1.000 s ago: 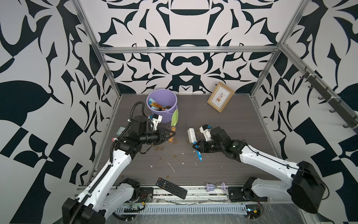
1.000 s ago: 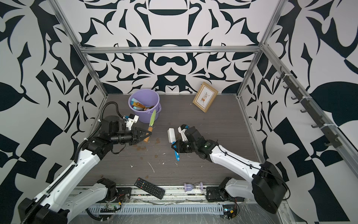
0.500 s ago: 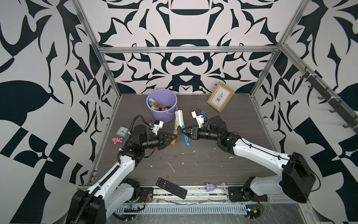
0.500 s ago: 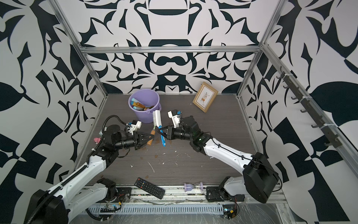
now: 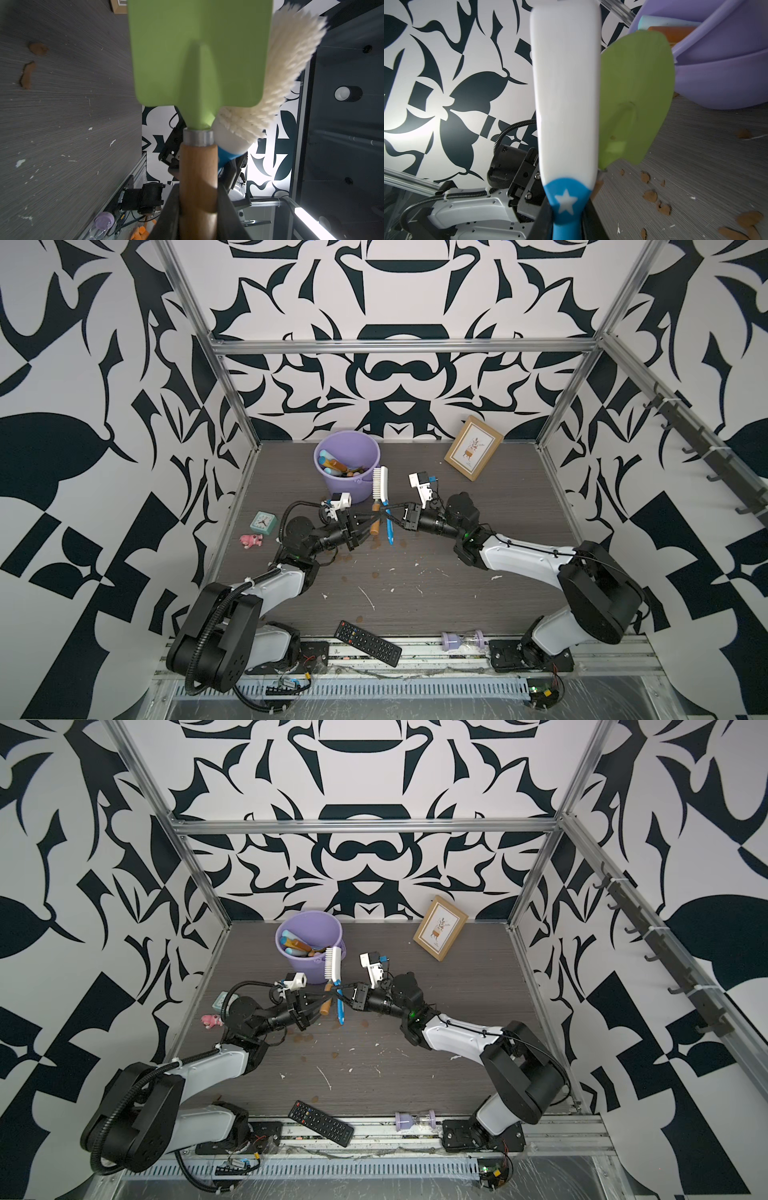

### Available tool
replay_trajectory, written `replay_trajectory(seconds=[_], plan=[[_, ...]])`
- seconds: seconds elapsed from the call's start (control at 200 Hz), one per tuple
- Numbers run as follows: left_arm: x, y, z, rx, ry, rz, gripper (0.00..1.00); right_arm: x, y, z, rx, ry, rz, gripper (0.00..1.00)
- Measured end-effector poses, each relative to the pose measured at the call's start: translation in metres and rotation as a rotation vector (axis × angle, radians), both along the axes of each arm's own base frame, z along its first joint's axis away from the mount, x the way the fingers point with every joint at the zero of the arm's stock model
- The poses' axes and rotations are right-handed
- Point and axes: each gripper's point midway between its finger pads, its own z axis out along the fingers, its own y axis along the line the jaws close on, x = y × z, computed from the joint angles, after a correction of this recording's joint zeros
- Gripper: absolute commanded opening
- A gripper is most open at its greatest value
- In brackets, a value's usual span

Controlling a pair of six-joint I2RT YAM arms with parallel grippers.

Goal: Brush the soil off the hand trowel and place it into the bucket
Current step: Brush off the soil from the hand trowel.

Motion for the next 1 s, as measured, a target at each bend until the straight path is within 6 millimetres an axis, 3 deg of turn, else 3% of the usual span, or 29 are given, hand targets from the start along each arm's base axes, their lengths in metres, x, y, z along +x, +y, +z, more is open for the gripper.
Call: replay_trajectory(seconds=[0.15,0.255,0.35,0.475,0.625,0.775,1.0], plan=[[-0.012,0.003,0.002,0.043,-0.033,-0.031,0.00,0.007,-0.028,-0.009,-0.036,0.051,-0.043,0.00],[-0.023,0.010,0.009,0.107,-0.088,-0.033,0.00,0.025,-0.072,-0.010,-0.081,0.085,-0.152,0.00],[-0.025,0.020,0.027,0.181,-0.154,-0.002,0.00,0.042,-0.117,-0.014,-0.140,0.110,-0.274,0.00],[-0.017,0.032,0.067,0.341,-0.263,0.067,0.00,0.052,-0.159,-0.047,-0.335,0.200,-0.388,0.00],[-0.001,0.049,0.104,0.575,-0.390,0.162,0.00,0.034,-0.185,-0.098,-0.590,0.301,-0.409,0.00],[0.016,0.066,0.099,0.796,-0.409,0.195,0.00,0.017,-0.209,-0.138,-0.788,0.375,-0.420,0.00],[0.048,0.085,0.068,1.056,-0.379,0.175,0.00,0.008,-0.228,-0.172,-0.934,0.421,-0.433,0.00]])
